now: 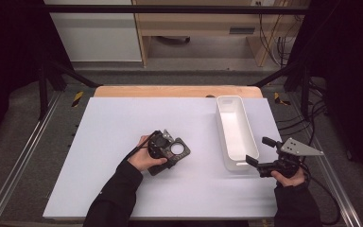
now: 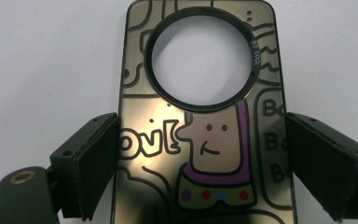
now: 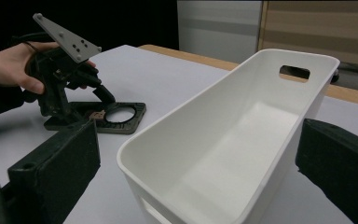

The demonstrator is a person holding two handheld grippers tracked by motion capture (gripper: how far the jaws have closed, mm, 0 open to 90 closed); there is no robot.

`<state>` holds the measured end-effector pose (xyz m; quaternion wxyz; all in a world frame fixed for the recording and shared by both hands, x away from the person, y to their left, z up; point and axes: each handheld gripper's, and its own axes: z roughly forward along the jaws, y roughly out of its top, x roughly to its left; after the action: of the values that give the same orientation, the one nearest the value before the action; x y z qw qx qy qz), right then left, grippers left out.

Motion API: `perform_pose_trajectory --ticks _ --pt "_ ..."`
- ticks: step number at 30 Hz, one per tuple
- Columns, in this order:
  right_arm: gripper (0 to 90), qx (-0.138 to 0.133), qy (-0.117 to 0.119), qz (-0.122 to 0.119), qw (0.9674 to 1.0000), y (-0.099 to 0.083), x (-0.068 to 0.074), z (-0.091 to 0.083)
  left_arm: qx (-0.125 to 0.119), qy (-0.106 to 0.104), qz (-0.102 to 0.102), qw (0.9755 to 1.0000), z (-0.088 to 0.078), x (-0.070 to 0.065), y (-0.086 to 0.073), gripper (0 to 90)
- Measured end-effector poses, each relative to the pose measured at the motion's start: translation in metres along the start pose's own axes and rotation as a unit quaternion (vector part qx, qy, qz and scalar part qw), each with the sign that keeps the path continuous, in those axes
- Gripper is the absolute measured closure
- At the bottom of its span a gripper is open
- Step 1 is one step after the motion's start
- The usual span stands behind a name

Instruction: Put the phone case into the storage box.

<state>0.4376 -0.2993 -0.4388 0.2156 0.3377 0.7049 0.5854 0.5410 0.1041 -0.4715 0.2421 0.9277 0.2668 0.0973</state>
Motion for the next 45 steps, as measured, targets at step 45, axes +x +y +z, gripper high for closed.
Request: perform_pose_trajectory --ticks 45 --pt "0.4 -0.003 0.003 -0.003 1.0 0.001 0.001 -0.001 -0.108 0.008 -0.009 0.9941 -0.062 -0.013 -0.01 11.9"
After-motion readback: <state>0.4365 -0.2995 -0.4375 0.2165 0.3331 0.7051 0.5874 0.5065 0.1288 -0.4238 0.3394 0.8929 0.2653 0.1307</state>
